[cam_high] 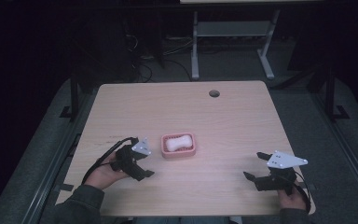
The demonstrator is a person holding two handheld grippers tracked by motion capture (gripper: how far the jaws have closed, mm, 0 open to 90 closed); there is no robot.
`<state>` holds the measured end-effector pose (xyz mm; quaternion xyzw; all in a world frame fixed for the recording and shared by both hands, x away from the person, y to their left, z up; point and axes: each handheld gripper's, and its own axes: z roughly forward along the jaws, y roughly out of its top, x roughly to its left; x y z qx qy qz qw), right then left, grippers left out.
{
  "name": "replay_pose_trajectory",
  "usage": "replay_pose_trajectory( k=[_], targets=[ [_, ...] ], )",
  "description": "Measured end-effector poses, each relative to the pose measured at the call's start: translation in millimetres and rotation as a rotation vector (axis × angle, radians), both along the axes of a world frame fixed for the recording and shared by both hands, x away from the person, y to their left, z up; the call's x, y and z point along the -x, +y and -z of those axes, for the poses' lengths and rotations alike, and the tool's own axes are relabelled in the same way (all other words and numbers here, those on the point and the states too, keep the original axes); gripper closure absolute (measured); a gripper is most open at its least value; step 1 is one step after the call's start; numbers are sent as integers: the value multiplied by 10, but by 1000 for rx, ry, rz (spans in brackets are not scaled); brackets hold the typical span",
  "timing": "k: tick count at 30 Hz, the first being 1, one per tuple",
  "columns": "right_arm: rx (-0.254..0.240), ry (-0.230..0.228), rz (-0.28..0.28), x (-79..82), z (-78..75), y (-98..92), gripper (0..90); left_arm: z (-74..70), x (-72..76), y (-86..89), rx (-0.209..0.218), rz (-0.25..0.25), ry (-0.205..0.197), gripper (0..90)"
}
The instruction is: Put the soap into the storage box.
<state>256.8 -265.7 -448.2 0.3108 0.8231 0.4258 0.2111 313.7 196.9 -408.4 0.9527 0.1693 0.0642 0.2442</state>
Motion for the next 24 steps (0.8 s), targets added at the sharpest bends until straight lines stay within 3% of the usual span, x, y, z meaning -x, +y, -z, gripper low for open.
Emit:
replay_pose_trajectory(
  k=[11,24],
  targets=[
    [-5,6,7,16,0,-4,137,26,125,124,10,-7,-13,275],
    [4,14,11,24,16,-12,137,134,336,351,32,-62,-37,261]
  ],
)
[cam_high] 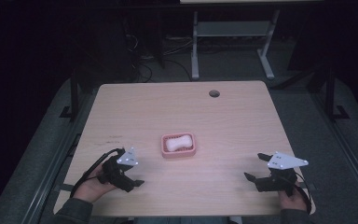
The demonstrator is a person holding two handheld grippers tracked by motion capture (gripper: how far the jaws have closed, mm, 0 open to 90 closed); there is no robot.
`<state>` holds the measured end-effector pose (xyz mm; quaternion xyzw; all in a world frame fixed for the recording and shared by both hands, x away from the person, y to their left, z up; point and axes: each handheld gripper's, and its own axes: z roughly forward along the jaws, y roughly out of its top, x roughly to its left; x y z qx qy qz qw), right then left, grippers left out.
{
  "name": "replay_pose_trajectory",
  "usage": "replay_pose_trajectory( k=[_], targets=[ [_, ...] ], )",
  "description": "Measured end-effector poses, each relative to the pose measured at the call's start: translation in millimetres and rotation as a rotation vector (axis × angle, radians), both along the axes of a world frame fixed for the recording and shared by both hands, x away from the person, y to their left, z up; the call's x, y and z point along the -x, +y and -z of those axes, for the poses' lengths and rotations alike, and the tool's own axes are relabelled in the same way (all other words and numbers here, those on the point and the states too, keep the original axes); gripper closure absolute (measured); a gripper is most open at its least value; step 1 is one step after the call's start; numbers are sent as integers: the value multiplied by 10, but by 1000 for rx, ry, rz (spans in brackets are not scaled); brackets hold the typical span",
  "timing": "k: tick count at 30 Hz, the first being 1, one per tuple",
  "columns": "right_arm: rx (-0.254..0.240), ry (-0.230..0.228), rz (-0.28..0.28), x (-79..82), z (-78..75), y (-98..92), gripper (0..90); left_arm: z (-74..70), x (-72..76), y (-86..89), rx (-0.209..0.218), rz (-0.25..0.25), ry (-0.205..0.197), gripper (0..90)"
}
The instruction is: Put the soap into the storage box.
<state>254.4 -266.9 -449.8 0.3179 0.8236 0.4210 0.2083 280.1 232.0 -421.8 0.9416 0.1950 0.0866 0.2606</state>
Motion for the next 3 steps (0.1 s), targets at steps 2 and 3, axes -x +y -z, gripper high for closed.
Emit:
replay_pose_trajectory(
  k=[2,3],
  targets=[
    [0,-4,-2,0,0,2,137,51,44,46,23,-8,9,254],
    [-1,-5,-5,-4,1,2,137,74,65,50,12,-1,20,255]
  ],
)
